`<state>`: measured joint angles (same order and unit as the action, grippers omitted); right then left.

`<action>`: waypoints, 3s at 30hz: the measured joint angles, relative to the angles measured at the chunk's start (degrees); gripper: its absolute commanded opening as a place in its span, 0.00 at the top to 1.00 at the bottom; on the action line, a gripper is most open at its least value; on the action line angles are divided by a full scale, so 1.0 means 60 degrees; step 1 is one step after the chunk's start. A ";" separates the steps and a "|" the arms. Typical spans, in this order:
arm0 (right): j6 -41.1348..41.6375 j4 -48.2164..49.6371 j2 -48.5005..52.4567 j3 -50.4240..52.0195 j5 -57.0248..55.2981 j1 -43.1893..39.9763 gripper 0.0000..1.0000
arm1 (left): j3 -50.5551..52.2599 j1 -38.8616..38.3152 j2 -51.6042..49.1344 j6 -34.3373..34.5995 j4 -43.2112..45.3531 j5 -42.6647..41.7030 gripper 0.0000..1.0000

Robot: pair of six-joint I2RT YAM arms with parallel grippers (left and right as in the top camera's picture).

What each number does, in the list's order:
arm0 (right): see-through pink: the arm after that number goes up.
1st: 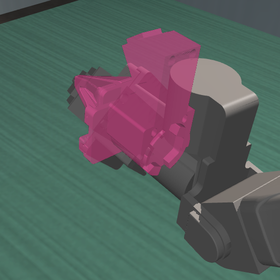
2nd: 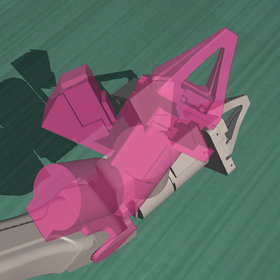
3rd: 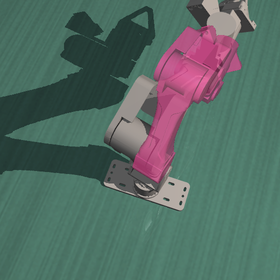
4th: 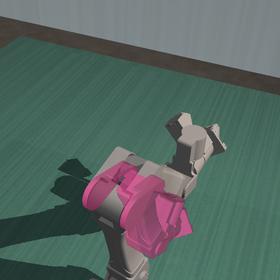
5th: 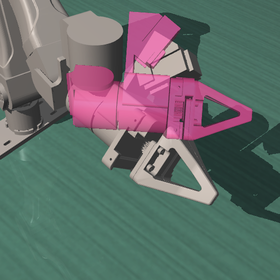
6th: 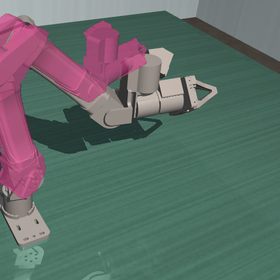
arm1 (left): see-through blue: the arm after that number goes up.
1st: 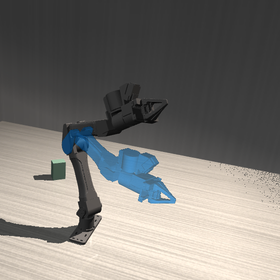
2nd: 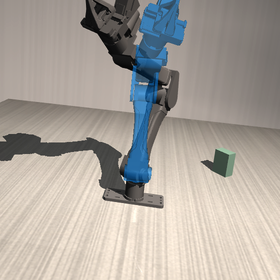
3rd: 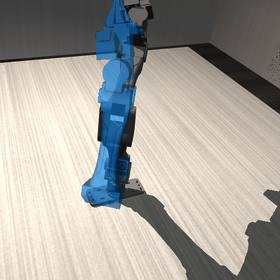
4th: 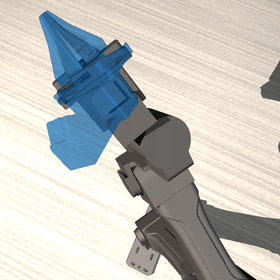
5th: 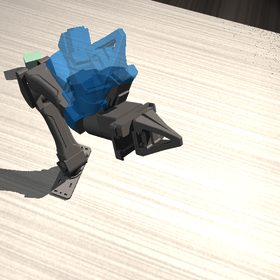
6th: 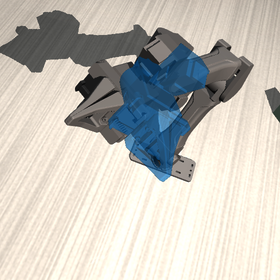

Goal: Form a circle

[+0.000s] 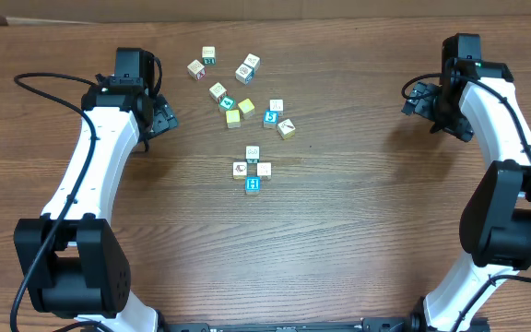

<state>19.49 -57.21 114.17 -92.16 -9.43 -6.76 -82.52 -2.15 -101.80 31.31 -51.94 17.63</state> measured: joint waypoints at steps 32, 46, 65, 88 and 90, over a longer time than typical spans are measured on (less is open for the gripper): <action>0.0000 -0.0004 0.0000 0.0000 0.0000 0.0000 0.00 | 0.0000 0.0000 -0.0004 0.0000 0.0000 0.0000 0.01; 0.0000 0.0000 0.0000 0.0000 -0.0004 0.0000 0.00 | 0.0000 0.0000 0.0000 0.0000 0.0000 0.0000 0.01; 0.0000 0.0000 0.0000 0.0000 0.0000 0.0000 0.00 | 0.0266 0.0000 0.0838 0.0000 0.0025 0.0000 0.00; -0.0004 0.0004 0.0000 0.0000 0.0000 0.0000 0.00 | 0.5155 0.0000 0.6382 0.0000 0.0000 0.0004 0.00; 0.0000 0.0004 0.0000 0.0000 0.0000 0.0000 0.00 | 0.5406 0.0000 0.6626 0.0000 0.0004 0.0004 0.01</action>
<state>19.49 -57.19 114.17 -92.16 -9.43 -6.76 -50.09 -2.15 -62.04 31.31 -51.92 17.65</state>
